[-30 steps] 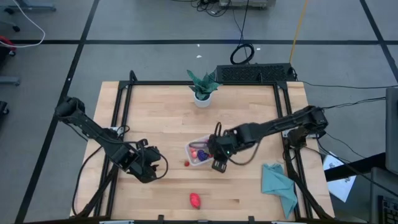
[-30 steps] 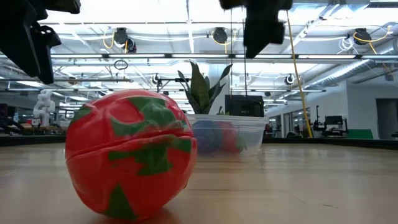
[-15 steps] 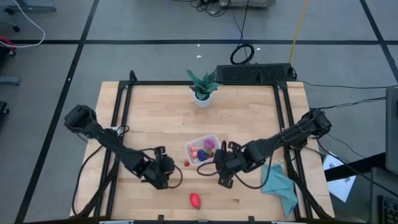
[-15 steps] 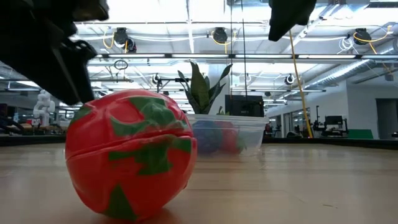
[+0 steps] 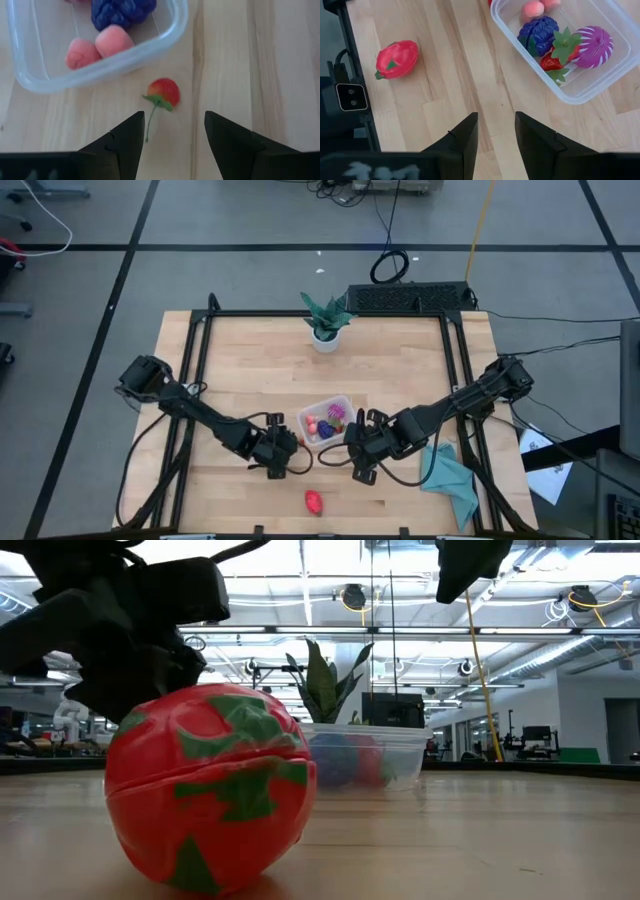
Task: Pick and placing Produce into tupperware
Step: Put the strawberry into the transparent bin
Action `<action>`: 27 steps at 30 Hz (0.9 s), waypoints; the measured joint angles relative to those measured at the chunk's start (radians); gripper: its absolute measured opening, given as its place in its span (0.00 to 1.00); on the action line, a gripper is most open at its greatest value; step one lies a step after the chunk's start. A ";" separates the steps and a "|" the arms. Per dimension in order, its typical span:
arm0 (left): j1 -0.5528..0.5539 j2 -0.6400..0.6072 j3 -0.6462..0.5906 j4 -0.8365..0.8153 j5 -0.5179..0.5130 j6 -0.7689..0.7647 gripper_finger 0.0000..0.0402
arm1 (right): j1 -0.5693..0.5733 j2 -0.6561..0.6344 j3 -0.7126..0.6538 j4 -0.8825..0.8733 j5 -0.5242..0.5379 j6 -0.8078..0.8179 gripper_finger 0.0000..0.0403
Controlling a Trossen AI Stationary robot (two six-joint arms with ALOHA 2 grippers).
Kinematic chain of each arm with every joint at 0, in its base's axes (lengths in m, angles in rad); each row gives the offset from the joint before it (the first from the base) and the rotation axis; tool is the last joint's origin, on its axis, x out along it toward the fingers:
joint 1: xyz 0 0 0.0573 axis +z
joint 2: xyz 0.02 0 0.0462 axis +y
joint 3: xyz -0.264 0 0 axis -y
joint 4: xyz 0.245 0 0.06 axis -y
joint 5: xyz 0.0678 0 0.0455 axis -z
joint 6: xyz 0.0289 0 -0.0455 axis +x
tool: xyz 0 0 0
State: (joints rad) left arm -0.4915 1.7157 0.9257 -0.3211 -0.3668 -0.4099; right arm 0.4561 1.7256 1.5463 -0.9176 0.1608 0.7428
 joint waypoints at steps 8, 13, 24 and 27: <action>0.029 0.000 0.000 0.042 0.009 0.048 0.53 | 0.000 0.000 0.000 0.000 0.000 -0.003 0.30; 0.046 0.000 0.000 0.043 0.036 0.050 0.53 | 0.000 0.000 0.000 0.000 0.000 -0.003 0.30; 0.051 0.000 0.000 0.060 0.035 0.049 0.53 | 0.000 0.000 0.000 0.000 0.000 -0.003 0.30; 0.053 0.000 0.000 0.070 0.028 0.053 0.53 | 0.000 0.000 0.000 0.000 0.000 0.001 0.30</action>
State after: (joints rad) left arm -0.4385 1.7157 0.9257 -0.2511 -0.3389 -0.3567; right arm 0.4561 1.7260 1.5463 -0.9173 0.1607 0.7435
